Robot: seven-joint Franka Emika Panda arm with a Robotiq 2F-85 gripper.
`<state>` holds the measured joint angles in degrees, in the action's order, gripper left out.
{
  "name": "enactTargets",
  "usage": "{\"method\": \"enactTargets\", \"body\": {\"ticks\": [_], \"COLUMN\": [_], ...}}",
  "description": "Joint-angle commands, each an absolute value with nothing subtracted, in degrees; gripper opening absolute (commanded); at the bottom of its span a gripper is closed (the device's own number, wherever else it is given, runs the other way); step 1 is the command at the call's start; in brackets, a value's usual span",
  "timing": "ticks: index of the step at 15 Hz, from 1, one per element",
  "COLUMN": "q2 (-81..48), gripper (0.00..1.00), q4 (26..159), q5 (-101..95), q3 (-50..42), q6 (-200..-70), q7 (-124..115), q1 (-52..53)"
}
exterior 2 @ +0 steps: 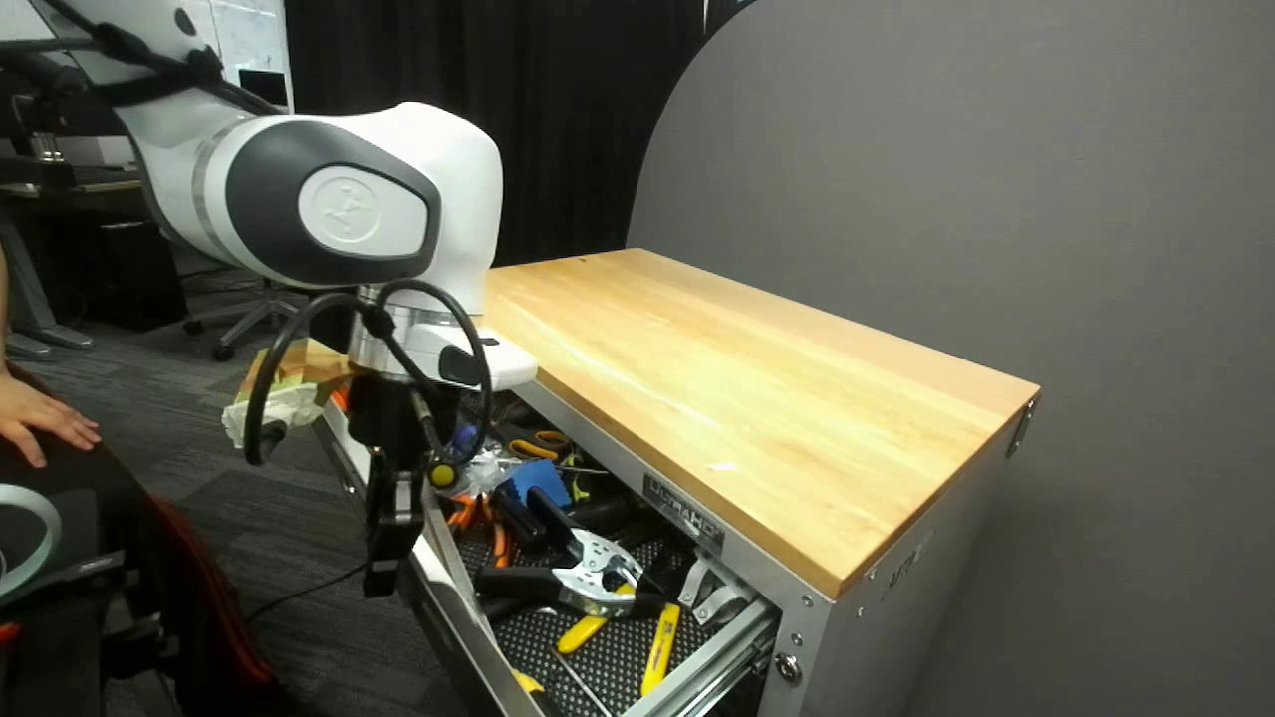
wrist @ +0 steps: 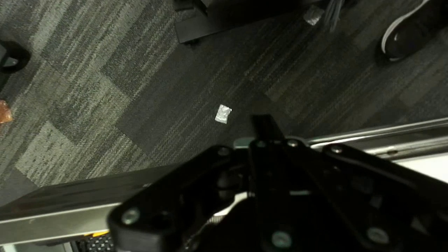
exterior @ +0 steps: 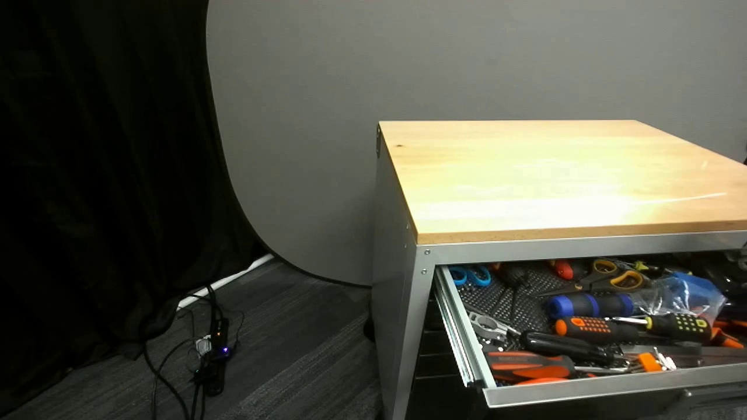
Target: Put the screwdriver in the drawer and close it
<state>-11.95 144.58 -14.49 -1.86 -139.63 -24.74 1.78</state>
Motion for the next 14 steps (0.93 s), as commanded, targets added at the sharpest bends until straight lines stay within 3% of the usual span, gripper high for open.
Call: {"method": "enactTargets", "body": {"ticks": [1,7,14], "q2": [-13.77,-18.27,-25.44], "gripper": [0.03,0.04,0.05], "q4": [143.70,141.84,136.46], "q5": [-13.07,-15.82,-17.97], "q3": [-2.67,-6.03,-19.92], "q6": [-148.59,-163.78,-177.50], "q7": [-32.52,-47.90,-60.15], "q1": [3.83,8.51,23.89]}}
